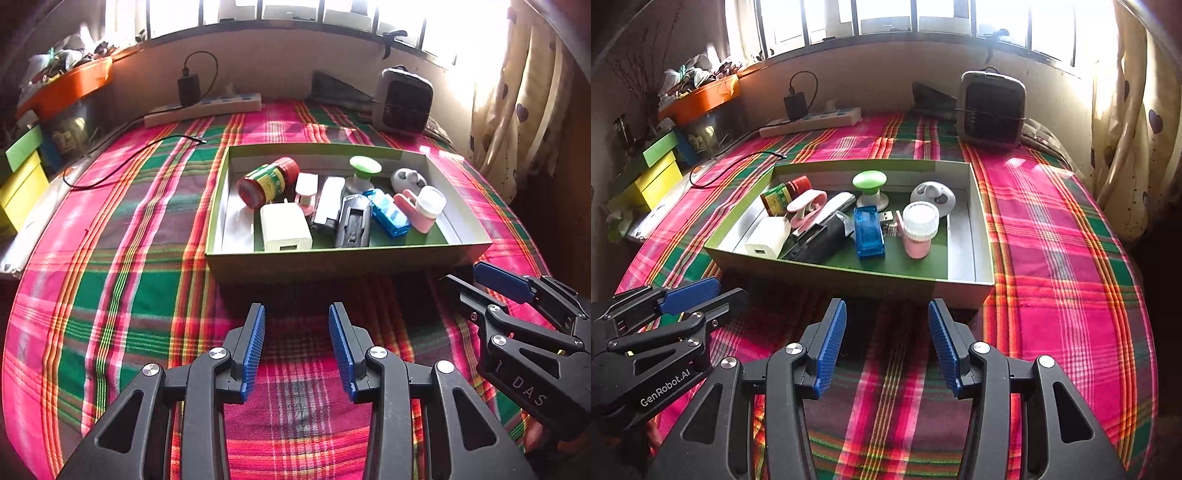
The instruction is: Organize rigid objects
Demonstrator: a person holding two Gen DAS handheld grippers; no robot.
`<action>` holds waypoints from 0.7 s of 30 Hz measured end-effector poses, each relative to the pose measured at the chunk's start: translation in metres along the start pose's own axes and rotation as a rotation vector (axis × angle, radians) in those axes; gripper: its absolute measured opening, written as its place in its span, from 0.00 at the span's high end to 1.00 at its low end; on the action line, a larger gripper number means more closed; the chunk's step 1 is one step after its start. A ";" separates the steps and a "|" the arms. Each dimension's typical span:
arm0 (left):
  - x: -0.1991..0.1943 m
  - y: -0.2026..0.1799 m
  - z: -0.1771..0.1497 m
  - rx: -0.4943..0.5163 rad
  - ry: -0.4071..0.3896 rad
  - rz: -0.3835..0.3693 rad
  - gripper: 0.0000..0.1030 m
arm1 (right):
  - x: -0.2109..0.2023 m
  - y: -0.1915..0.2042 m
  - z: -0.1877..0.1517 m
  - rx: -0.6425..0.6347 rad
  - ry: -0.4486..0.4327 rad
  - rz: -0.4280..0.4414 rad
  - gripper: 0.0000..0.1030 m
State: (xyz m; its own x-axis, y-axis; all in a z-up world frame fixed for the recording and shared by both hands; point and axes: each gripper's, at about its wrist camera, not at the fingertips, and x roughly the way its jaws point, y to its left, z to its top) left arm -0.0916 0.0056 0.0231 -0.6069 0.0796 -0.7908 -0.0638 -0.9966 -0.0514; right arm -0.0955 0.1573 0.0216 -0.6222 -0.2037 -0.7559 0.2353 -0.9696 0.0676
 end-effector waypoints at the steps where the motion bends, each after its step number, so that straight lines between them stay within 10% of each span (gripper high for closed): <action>1: 0.001 0.002 -0.003 -0.005 0.004 0.011 0.66 | 0.001 0.001 -0.002 0.005 0.007 0.002 0.54; 21: 0.006 -0.006 -0.014 0.010 -0.023 0.068 0.58 | 0.011 0.007 -0.017 -0.012 0.048 -0.073 0.44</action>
State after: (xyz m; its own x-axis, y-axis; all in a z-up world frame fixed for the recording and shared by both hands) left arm -0.0832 0.0118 0.0101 -0.6282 0.0125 -0.7779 -0.0295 -0.9995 0.0078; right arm -0.0874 0.1508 0.0027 -0.6014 -0.1253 -0.7890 0.1999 -0.9798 0.0032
